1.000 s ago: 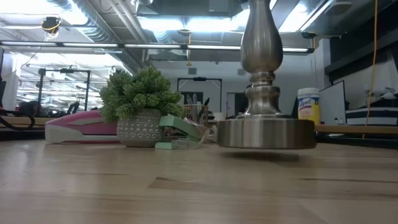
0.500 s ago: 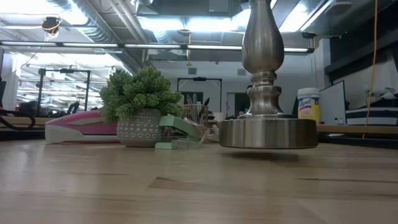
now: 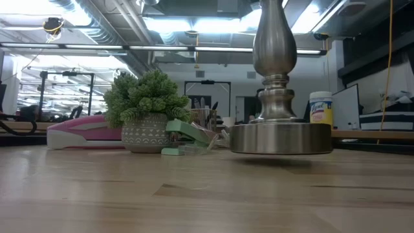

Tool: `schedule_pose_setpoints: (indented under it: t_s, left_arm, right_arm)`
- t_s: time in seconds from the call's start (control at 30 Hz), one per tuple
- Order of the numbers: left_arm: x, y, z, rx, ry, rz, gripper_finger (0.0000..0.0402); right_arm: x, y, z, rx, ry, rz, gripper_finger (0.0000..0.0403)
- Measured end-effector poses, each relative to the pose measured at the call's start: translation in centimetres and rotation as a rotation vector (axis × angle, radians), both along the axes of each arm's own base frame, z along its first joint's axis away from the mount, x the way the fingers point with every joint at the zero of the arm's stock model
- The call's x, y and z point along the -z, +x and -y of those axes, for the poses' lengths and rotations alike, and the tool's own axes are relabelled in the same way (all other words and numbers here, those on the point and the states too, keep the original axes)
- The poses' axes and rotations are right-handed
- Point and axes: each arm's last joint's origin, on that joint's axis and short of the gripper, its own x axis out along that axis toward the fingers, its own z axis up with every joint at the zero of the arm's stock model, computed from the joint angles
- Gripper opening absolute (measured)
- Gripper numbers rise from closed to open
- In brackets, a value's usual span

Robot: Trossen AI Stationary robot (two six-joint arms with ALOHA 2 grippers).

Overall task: Screw lightbulb
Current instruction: Remove the lightbulb from the lamp

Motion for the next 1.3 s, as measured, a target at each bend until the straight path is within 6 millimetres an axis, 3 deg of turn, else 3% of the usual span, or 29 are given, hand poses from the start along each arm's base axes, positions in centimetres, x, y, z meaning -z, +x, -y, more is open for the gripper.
schedule_pose_setpoints:
  t_s: [0.23,0.43,1.3]
  left_arm:
    - [0.1,0.4,-1.3,-0.042,-0.026,-0.008,0.0162]
    - [0.1,0.8,-2.5,-0.079,-0.097,0.008,0.0219]
    - [1.5,3.8,-3.3,-0.004,-0.101,0.211,0.0232]
  right_arm:
    - [0.0,0.0,0.0,0.0,0.0,0.001,0.0186]
    - [0.0,0.0,0.0,0.0,0.001,0.002,0.0186]
    - [-0.2,0.0,0.0,0.001,0.004,0.012,0.0186]
